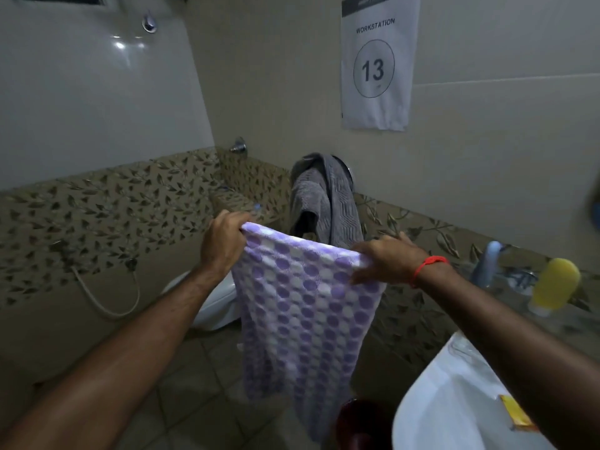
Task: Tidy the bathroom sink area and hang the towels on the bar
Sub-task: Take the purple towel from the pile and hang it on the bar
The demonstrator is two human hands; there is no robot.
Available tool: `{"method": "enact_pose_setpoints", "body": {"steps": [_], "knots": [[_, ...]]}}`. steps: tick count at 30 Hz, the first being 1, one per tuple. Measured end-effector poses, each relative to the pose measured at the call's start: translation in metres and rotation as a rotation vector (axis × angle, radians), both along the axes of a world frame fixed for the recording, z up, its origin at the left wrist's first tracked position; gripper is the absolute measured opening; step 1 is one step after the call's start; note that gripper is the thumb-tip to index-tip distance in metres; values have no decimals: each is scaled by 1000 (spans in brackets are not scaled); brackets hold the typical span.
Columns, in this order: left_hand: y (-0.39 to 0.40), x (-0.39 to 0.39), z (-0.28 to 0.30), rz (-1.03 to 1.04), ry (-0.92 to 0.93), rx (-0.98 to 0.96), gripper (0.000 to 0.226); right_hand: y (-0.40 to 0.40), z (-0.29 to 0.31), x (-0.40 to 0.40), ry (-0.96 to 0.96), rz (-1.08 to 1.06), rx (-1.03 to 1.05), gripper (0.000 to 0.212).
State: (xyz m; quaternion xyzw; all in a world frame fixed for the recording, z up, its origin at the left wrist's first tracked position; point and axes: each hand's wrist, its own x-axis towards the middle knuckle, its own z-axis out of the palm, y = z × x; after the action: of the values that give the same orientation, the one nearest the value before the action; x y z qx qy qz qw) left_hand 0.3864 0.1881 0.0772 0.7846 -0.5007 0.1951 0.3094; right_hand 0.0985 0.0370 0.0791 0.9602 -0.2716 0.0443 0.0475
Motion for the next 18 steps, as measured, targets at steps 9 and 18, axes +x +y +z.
{"method": "enact_pose_setpoints", "body": {"steps": [9,18], "knots": [[-26,10,31,-161,-141,-174,27,-10,26,-7,-62,-255,96,58],[-51,43,57,-531,-337,-351,35,26,50,-47,-634,-199,824,40]]}}
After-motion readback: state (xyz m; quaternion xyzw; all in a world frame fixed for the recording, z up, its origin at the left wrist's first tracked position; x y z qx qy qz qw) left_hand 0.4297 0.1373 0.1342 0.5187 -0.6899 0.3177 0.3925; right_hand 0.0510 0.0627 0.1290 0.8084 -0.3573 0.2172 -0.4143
